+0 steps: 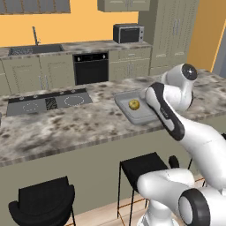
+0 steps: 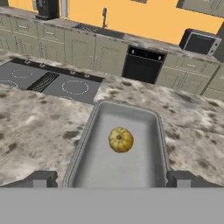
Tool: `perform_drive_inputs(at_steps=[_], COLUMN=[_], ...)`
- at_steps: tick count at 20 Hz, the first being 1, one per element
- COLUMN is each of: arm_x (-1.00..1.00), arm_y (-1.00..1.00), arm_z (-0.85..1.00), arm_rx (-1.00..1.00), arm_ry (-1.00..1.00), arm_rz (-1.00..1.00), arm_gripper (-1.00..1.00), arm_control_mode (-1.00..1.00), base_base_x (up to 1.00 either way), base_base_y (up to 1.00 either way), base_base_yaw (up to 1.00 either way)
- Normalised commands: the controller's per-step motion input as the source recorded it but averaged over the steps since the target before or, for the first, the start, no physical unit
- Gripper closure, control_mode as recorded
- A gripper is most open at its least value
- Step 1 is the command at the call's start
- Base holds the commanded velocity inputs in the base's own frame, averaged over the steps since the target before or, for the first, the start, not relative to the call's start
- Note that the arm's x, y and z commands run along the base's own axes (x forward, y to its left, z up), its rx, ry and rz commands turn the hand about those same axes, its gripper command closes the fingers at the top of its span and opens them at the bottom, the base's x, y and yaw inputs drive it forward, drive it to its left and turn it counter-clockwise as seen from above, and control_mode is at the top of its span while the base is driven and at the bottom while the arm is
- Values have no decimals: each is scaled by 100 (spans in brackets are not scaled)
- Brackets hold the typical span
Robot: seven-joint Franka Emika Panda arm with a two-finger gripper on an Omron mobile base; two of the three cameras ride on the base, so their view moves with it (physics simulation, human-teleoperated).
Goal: Place one squash and one fish in each tupperware on the nearby counter, to pack two identical lunches.
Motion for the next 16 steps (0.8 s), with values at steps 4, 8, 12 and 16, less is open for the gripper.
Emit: perform_drive_inputs(at_steps=[4,8,12,16], arm_x=[-100,-100,-100,-99], arm_y=[0,-1,-15,-24], arm_z=[43,39,11,0], arm_rx=[0,0,0,0], arm_ry=[2,13,6,0], arm_rz=[-1,-1,-3,-7], arm_gripper=[-100,-100,-100,-100], arm_control_mode=[-100,-100,-100,-100], base_base_x=[0,0,0,0], base_base_y=[0,0,0,0], base_base_yaw=[0,0,0,0])
